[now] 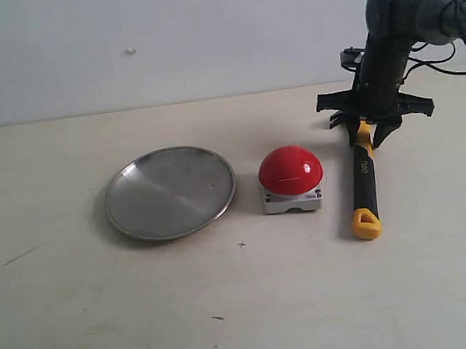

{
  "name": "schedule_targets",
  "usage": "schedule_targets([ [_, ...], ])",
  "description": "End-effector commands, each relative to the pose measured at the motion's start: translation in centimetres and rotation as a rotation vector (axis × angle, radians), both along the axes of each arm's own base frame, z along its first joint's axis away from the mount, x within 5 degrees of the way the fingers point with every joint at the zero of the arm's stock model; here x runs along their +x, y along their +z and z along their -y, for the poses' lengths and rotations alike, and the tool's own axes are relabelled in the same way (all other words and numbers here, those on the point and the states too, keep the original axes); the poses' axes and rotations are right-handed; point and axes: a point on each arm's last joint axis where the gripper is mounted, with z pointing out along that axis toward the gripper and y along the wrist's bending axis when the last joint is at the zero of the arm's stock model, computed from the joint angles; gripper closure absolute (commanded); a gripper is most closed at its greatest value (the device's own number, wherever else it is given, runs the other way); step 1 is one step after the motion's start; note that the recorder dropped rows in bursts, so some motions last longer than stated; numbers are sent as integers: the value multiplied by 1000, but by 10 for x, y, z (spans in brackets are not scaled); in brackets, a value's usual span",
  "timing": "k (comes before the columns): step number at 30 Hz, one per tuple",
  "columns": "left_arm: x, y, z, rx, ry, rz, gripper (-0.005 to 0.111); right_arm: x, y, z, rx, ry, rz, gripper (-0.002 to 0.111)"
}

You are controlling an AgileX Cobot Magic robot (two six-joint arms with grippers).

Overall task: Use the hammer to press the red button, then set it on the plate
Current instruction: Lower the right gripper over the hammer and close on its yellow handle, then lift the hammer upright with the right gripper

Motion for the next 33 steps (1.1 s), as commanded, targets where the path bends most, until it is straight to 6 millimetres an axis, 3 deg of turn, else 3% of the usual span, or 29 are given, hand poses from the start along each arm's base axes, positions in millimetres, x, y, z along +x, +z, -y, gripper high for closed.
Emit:
schedule_targets([
  [1, 0, 1, 0, -13, 0, 9, 107, 2, 3, 4, -3, -30, 22, 68],
  [11, 0, 1, 0, -13, 0, 9, 107, 1, -16, 2, 17, -62, -16, 76],
  [14, 0, 1, 0, -13, 0, 9, 107, 0, -17, 3, 8, -40, -32, 92],
  [16, 0, 1, 0, -13, 0, 9, 107, 0, -16, 3, 0, -1, -25, 108],
  [20, 0, 1, 0, -13, 0, 9, 107, 2, -16, 4, -23, 29, -9, 108],
  [28, 0, 1, 0, -13, 0, 9, 107, 9, 13, 2, -45, 35, 119, 108],
  [33, 0, 1, 0, -13, 0, 9, 107, 10, 35, -10, -131, 67, 178, 108],
])
